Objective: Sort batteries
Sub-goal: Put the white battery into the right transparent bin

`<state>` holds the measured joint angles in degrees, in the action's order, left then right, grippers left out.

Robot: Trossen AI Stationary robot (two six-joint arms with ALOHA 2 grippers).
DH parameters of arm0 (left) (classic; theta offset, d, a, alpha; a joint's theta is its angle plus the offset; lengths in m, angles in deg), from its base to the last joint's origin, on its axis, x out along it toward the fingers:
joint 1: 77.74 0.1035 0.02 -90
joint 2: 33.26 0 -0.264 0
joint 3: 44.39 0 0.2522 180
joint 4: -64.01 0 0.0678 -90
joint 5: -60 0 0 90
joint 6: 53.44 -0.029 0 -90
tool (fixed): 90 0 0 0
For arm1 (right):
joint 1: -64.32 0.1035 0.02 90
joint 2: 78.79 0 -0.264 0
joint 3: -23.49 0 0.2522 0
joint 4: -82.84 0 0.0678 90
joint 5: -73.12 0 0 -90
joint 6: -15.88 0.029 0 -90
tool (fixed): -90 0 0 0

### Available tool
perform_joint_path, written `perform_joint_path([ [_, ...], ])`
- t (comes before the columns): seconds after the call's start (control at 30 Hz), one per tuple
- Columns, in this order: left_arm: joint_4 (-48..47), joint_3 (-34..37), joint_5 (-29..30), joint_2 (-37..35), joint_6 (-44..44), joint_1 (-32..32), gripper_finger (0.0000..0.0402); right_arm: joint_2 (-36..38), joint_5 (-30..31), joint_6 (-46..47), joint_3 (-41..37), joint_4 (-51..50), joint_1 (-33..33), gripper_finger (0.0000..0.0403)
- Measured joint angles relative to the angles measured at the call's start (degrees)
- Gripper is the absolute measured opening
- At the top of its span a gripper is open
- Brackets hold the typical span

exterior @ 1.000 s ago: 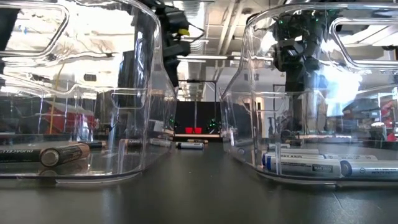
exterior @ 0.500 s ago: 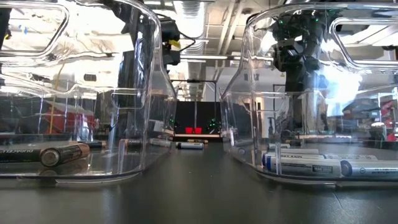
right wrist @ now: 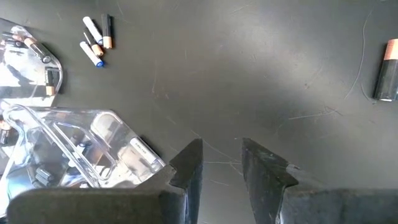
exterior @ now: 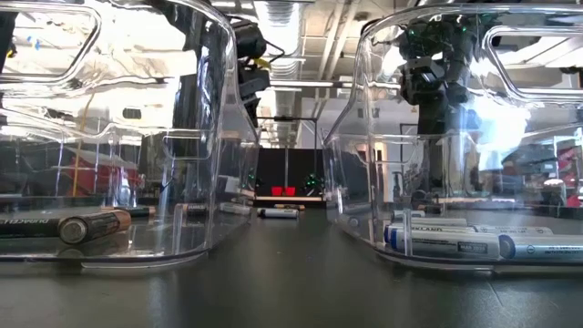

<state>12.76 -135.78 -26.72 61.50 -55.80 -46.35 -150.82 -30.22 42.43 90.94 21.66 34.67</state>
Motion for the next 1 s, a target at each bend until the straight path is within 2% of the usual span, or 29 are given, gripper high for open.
perform_joint_path([
  [0.2,2.1,0.0,0.0,0.0,3.6,0.0,0.0148,0.0,0.0,0.0,0.0,0.0,0.0,0.0127],
  [0.5,6.1,0.0,0.0,0.0,2.4,0.0,0.0148,0.0,0.0,0.0,0.0,0.4,0.0,0.0127],
  [0.63,7.1,-1.1,-0.9,2.2,2.1,0.4,0.0148,0.0,0.0,0.0,0.0,1.0,0.0,0.0127],
  [0.83,5.8,-7.0,-2.8,8.8,-0.3,0.8,0.0148,0.0,0.0,0.0,0.0,2.4,0.0,0.0127],
  [1.0,-5.3,-18.4,-2.8,17.2,-3.2,1.9,0.0148,0.0,0.0,0.0,0.0,3.0,0.0,0.0127],
])
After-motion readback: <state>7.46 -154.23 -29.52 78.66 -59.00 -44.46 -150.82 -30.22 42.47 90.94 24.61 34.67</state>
